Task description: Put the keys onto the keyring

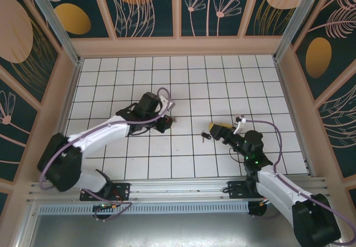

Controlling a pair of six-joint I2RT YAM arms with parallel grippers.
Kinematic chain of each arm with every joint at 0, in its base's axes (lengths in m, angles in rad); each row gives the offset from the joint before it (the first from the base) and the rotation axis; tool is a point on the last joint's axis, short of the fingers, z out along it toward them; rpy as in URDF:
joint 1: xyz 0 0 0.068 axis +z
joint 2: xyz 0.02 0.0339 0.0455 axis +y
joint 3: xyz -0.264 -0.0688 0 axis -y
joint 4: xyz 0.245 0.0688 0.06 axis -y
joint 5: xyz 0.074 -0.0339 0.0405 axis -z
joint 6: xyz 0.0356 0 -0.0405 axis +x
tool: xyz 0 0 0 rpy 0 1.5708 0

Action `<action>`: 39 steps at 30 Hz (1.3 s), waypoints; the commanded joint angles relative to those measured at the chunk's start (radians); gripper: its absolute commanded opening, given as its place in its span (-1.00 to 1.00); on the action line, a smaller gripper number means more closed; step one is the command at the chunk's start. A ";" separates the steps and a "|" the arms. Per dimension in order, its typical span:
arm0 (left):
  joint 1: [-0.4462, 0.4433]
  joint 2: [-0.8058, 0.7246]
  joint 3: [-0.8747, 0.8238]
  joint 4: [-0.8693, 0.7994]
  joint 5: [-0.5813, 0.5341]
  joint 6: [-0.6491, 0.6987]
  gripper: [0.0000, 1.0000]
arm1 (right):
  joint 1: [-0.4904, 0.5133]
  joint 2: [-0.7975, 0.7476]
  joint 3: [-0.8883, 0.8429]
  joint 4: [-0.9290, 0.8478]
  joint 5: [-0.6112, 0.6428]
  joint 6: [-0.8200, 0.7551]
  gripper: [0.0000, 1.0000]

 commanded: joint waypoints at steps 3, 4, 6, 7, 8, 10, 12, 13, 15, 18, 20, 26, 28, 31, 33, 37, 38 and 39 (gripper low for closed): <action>-0.083 -0.132 0.032 -0.113 -0.013 0.221 -1.00 | 0.005 -0.074 -0.060 0.029 -0.118 -0.054 0.64; -0.102 -0.147 0.035 -0.118 -0.014 0.246 -1.00 | 0.013 -0.088 -0.050 0.036 -0.136 -0.063 0.63; -0.118 -0.187 0.034 -0.113 0.004 0.287 -1.00 | 0.039 -0.123 -0.019 0.025 -0.164 -0.101 0.61; -0.122 -0.208 0.028 -0.106 0.012 0.304 -1.00 | 0.055 -0.137 -0.007 0.016 -0.174 -0.123 0.60; -0.123 -0.234 0.015 -0.093 0.022 0.321 -1.00 | 0.078 -0.154 0.012 0.003 -0.181 -0.150 0.57; -0.124 -0.290 -0.007 -0.066 0.044 0.352 -1.00 | 0.128 -0.177 0.044 -0.013 -0.190 -0.203 0.45; -0.126 -0.346 -0.023 -0.039 0.078 0.372 -1.00 | 0.192 -0.188 0.075 -0.016 -0.202 -0.254 0.39; -0.125 -0.366 -0.025 -0.028 0.094 0.378 -1.00 | 0.221 -0.187 0.085 -0.010 -0.214 -0.278 0.35; -0.125 -0.400 -0.024 -0.022 0.128 0.391 -1.00 | 0.280 -0.172 0.113 -0.009 -0.234 -0.335 0.27; -0.126 -0.412 -0.008 -0.040 0.174 0.409 -1.00 | 0.346 -0.134 0.158 -0.017 -0.243 -0.412 0.21; -0.127 -0.412 0.002 -0.048 0.200 0.415 -1.00 | 0.375 -0.108 0.186 -0.018 -0.244 -0.459 0.18; -0.138 -0.414 0.022 -0.060 0.242 0.448 -1.00 | 0.435 -0.030 0.259 -0.013 -0.204 -0.570 0.04; -0.140 -0.408 0.029 -0.066 0.258 0.455 -1.00 | 0.436 -0.007 0.278 -0.021 -0.199 -0.593 0.00; -0.141 -0.400 0.035 -0.060 0.289 0.453 -1.00 | 0.438 0.024 0.306 -0.028 -0.211 -0.617 -0.04; -0.141 -0.401 0.028 -0.038 0.312 0.441 -1.00 | 0.438 0.038 0.314 -0.015 -0.216 -0.622 -0.08; -0.141 -0.411 0.000 0.024 0.367 0.409 -1.00 | 0.439 0.057 0.318 0.032 -0.235 -0.615 -0.14; -0.140 -0.410 -0.003 0.039 0.382 0.398 -1.00 | 0.439 0.061 0.317 0.054 -0.245 -0.611 -0.15; -0.141 -0.409 -0.008 0.053 0.399 0.391 -1.00 | 0.441 0.067 0.315 0.079 -0.260 -0.603 -0.15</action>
